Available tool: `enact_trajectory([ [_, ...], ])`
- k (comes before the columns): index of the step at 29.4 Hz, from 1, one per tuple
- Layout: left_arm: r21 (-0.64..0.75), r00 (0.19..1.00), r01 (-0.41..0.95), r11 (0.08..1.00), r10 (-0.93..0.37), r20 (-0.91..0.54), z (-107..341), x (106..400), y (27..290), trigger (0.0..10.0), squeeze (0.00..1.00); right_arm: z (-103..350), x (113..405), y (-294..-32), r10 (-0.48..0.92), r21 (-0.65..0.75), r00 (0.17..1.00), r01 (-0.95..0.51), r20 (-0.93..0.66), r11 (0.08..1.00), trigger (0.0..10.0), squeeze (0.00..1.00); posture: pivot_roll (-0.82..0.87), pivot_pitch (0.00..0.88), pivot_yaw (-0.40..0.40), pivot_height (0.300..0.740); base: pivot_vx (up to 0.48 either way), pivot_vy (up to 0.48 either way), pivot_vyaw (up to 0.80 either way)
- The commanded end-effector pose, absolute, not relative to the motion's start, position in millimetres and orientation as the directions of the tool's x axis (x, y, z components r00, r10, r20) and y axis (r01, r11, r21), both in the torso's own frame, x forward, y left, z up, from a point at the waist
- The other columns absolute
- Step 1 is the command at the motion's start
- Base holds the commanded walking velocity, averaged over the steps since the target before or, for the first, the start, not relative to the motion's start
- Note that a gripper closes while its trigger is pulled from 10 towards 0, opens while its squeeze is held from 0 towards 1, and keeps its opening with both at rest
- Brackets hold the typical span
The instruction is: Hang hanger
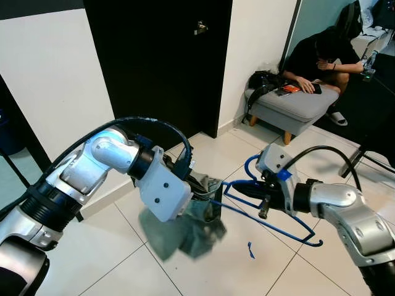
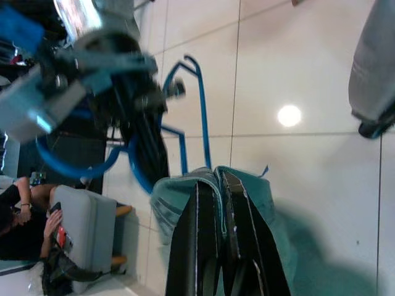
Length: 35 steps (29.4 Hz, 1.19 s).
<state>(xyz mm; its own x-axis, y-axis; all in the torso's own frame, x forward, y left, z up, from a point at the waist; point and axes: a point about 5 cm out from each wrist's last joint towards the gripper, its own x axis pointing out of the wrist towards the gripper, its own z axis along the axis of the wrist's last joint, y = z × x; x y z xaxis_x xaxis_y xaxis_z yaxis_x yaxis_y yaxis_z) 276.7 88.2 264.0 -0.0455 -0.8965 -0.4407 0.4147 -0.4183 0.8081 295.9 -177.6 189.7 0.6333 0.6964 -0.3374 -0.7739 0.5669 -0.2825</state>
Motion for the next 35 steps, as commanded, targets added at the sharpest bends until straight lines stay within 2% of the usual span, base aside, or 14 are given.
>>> enact_trajectory([
  [1,0.804,-0.069,0.434,-0.406,-0.905,-0.420,263.6,271.9,85.2,10.0,0.00,191.0,302.5,-178.1,0.657,-0.293,0.686,-0.727,-0.312,0.620,10.0,0.00,-0.02,0.000,0.027,0.740,0.000,0.000,0.00],
  [5,0.798,-0.073,0.463,-0.385,-0.914,-0.399,262.5,269.0,83.2,10.0,0.00,194.5,311.1,-175.6,0.620,-0.281,0.741,-0.672,-0.259,0.685,10.0,0.00,-0.03,0.000,0.028,0.740,0.000,0.000,0.00],
  [9,0.816,-0.047,0.490,-0.306,-0.944,-0.325,259.3,271.8,71.8,10.0,0.00,199.1,313.8,-157.8,0.661,-0.263,0.726,-0.686,-0.189,0.679,10.0,0.00,-0.03,0.000,0.020,0.740,0.000,0.000,0.00],
  [13,0.822,-0.048,0.498,-0.278,-0.955,-0.294,259.2,270.1,64.1,10.0,0.00,201.2,315.7,-155.6,0.660,-0.258,0.731,-0.680,-0.173,0.686,10.0,0.00,-0.03,0.000,0.019,0.740,0.000,0.000,0.00],
  [17,0.836,-0.016,0.522,-0.169,-0.982,-0.189,264.4,270.7,48.9,10.0,0.00,205.0,318.4,-150.5,0.666,-0.247,0.733,-0.677,-0.140,0.693,10.0,0.00,-0.03,0.000,0.015,0.740,0.000,0.000,0.00],
  [20,0.829,-0.013,0.545,-0.126,-0.990,-0.141,268.5,271.5,44.1,10.0,0.00,205.2,318.3,-146.7,0.675,-0.239,0.726,-0.683,-0.129,0.690,10.0,0.00,-0.03,0.000,0.012,0.740,0.000,0.000,0.00],
  [21,0.820,-0.017,0.560,-0.121,-0.991,-0.135,268.8,271.5,42.9,10.0,0.61,205.1,318.2,-145.0,0.678,-0.236,0.724,-0.685,-0.123,0.689,10.0,0.00,-0.03,0.000,0.012,0.740,0.000,0.000,0.00],
  [22,0.812,-0.017,0.572,-0.116,-0.991,-0.130,268.6,271.5,42.0,10.0,1.00,205.1,318.3,-143.5,0.680,-0.233,0.724,-0.686,-0.117,0.690,10.0,0.00,-0.03,0.000,0.013,0.740,0.000,0.000,0.00],
  [35,0.810,0.020,0.575,-0.114,-0.988,-0.154,263.6,270.9,44.9,10.0,1.00,212.9,316.5,-143.6,0.707,-0.214,0.705,-0.699,-0.053,0.682,10.0,0.00,-0.02,0.000,0.014,0.740,0.000,0.000,0.00],
])
